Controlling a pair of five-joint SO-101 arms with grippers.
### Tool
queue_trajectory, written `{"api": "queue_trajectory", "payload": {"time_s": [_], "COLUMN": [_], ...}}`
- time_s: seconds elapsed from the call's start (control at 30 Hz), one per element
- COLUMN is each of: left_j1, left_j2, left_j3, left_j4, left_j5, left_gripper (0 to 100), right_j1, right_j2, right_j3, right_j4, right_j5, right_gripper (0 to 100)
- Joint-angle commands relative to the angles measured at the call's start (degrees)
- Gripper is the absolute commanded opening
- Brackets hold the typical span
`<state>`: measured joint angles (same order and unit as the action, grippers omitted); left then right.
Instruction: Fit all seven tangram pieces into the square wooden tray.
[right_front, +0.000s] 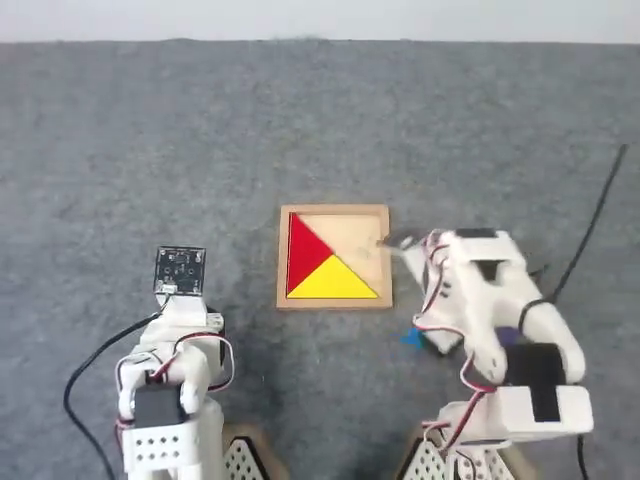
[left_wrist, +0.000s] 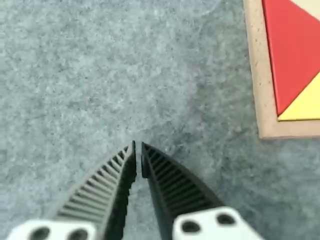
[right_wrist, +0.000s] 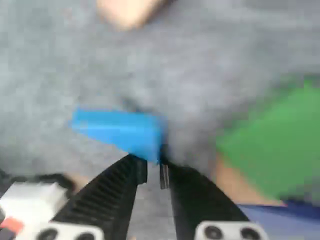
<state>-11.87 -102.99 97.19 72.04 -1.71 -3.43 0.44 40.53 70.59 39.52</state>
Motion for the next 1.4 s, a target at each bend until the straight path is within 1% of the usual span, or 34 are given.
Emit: {"api": "queue_trajectory", "payload": {"time_s": [0.0,0.1,0.2,0.3,0.4,0.47,0.53,0.63,0.7,0.77,0.83,0.87,1.03,1.27,1.37], "left_j1": [-0.26,-0.26,-0.26,-0.26,-0.26,-0.26,-0.26,-0.26,-0.26,-0.26,-0.26,-0.26,-0.26,-0.26,-0.26], "left_j2": [-1.05,-1.05,-1.05,-1.05,-1.05,-1.05,-1.05,-1.05,-1.05,-1.05,-1.05,-1.05,-1.05,-1.05,-1.05], "left_j3": [-0.75,-0.75,-0.75,-0.75,-0.75,-0.75,-0.75,-0.75,-0.75,-0.75,-0.75,-0.75,-0.75,-0.75,-0.75], "left_j4": [0.18,0.18,0.18,0.18,0.18,0.18,0.18,0.18,0.18,0.18,0.18,0.18,0.18,0.18,0.18], "left_j5": [0.97,0.97,0.97,0.97,0.97,0.97,0.97,0.97,0.97,0.97,0.97,0.97,0.97,0.97,0.97], "left_gripper": [2,2,2,2,2,2,2,2,2,2,2,2,2,2,2], "right_j1": [4.26,4.35,2.42,1.80,3.30,4.79,5.58,6.29,6.55,6.81,6.99,7.16,9.36,13.58,14.29], "right_j2": [-0.84,-4.35,-10.07,-15.08,-16.75,-15.69,-14.02,-10.86,-8.75,-5.85,-2.24,-0.31,8.40,12.44,13.67], "right_j3": [-10.73,-14.42,-16.62,-17.05,-16.97,-16.97,-17.05,-17.05,-17.93,-19.52,-21.71,-22.68,-26.55,-27.96,-28.04], "right_j4": [-3.30,-2.24,1.98,3.30,3.30,3.03,1.63,-1.89,-2.59,-0.92,0.92,1.45,1.01,1.01,0.04], "right_j5": [-1.32,-3.69,-4.22,-4.92,-11.52,-16.35,-19.52,-21.36,-21.01,-16.70,-10.55,-8.70,-3.08,0.44,1.58], "right_gripper": [11.6,11.6,11.6,11.7,11.7,11.7,12.3,19.2,24.7,27.9,28.1,28.1,28.1,28.1,28.1]}}
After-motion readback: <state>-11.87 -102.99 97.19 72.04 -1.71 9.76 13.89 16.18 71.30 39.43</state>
